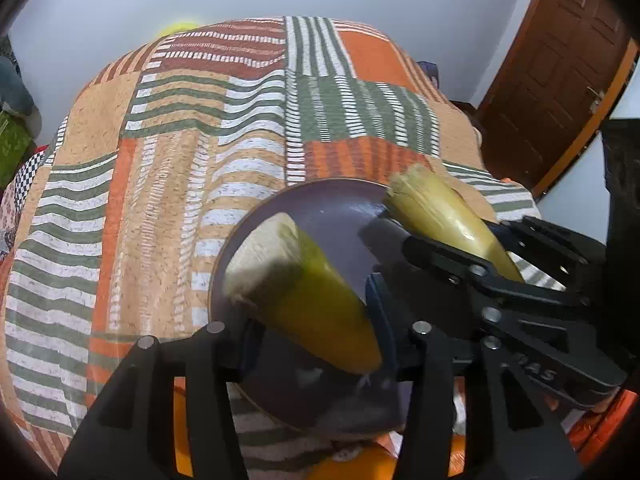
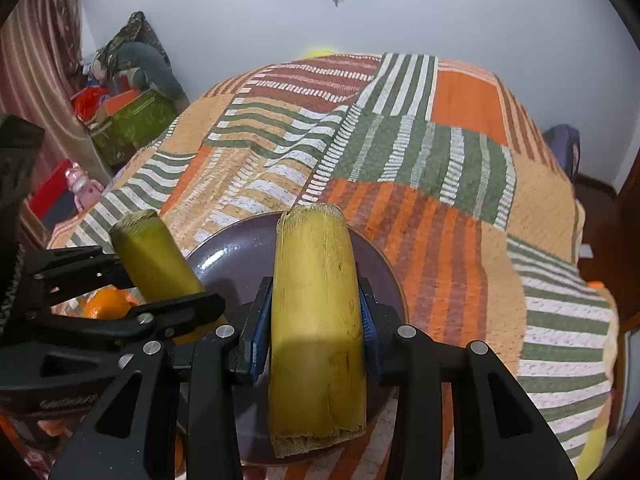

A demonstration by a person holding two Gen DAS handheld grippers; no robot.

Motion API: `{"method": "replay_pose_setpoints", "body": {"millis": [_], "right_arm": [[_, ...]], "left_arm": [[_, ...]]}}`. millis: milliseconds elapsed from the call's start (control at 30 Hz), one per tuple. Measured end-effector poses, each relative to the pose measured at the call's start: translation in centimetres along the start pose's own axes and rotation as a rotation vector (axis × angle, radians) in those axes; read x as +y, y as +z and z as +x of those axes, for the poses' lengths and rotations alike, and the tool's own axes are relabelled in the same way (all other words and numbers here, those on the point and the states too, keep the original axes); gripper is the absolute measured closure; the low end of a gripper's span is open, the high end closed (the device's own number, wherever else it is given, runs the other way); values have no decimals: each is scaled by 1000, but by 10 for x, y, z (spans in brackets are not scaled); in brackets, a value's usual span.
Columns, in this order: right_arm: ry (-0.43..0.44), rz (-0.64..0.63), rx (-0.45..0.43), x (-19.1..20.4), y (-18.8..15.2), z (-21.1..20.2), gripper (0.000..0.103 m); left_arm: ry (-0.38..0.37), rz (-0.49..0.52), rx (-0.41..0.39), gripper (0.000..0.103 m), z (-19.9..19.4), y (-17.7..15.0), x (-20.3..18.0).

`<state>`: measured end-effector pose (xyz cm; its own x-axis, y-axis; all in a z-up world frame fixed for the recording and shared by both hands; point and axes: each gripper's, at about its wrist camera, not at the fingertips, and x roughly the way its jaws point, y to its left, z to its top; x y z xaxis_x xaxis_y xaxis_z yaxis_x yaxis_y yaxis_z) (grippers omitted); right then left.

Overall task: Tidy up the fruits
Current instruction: 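Lower both corn cobs onto the purple plate and open both grippers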

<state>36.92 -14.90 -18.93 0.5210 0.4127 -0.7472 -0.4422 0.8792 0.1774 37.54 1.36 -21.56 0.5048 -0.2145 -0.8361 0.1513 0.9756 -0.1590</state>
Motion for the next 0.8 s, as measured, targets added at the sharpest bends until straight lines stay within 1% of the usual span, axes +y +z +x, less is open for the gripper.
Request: {"method": "replay_pose_setpoints", "body": {"millis": [167,267,400,467,533,600,633,800], "right_arm": [[-8,2,24,-2,0,8,67],[-17,-9,44,-1,-1,13,67],[-17,-22,68,-1,-3,20,67],[-14,-21,75,1,-4,23,67],[-16,-25,83,2,-5,26,67],[-21,-31,91,4,-5,28,67],[-21,-34,97,4,-5,28,67],[-46,-64,138,12,-11,32,67]], "left_arm": [[-1,-26,15,53,10,7,6],[14,-25,51,53,17,7,7],[3,-49,101,50,28,1,14],[5,-45,88,49,26,-2,15],[23,-28,70,46,22,-3,14],[38,-21,54,36,16,-2,16],[42,-25,45,34,14,-3,18],[54,-28,10,33,-2,-7,22]]}}
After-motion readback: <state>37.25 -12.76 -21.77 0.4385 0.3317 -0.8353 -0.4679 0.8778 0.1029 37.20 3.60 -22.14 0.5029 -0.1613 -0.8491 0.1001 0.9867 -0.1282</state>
